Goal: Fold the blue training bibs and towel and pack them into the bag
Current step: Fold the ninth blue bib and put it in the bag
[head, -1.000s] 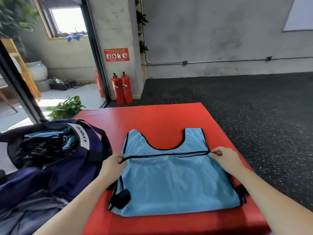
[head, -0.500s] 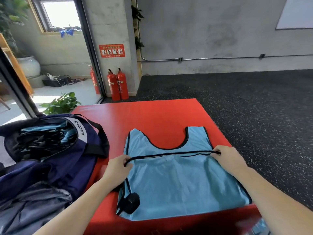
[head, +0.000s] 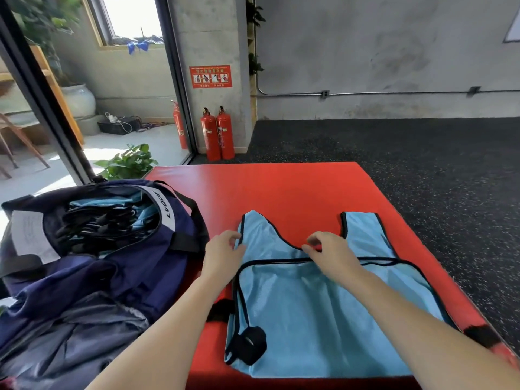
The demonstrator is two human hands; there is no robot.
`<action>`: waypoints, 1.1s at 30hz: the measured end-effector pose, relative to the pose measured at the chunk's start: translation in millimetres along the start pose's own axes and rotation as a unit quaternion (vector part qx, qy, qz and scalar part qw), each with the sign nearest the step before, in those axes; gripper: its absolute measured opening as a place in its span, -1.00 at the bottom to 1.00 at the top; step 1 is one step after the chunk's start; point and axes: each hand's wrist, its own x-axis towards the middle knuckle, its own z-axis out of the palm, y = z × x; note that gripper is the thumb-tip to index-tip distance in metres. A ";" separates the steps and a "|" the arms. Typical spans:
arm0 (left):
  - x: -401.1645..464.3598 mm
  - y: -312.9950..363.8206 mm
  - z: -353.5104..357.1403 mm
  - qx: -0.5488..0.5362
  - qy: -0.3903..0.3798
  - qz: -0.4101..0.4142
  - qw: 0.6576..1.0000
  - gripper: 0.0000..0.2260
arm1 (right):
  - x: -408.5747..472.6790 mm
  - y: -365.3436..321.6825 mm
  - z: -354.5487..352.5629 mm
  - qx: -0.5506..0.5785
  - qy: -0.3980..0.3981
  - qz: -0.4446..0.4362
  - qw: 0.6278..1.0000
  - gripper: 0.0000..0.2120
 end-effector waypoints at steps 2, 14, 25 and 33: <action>9.6 1.8 3.9 -0.032 0.005 -0.005 0.999 -0.74 | 13.9 -14.7 15.3 0.011 -0.026 -0.014 1.000 -0.72; 79.5 11.7 36.6 -0.125 0.028 -0.046 0.991 -0.81 | 101.6 -44.6 66.7 0.146 -0.064 0.004 0.987 -0.61; 96.2 19.2 30.5 -0.339 0.030 -0.086 0.936 -0.81 | 117.5 -53.0 55.1 0.377 -0.143 0.039 0.914 -0.62; 97.3 23.1 27.0 -0.373 -0.025 -0.075 0.924 -0.62 | 115.6 -67.2 31.9 0.597 -0.158 0.126 0.776 -0.49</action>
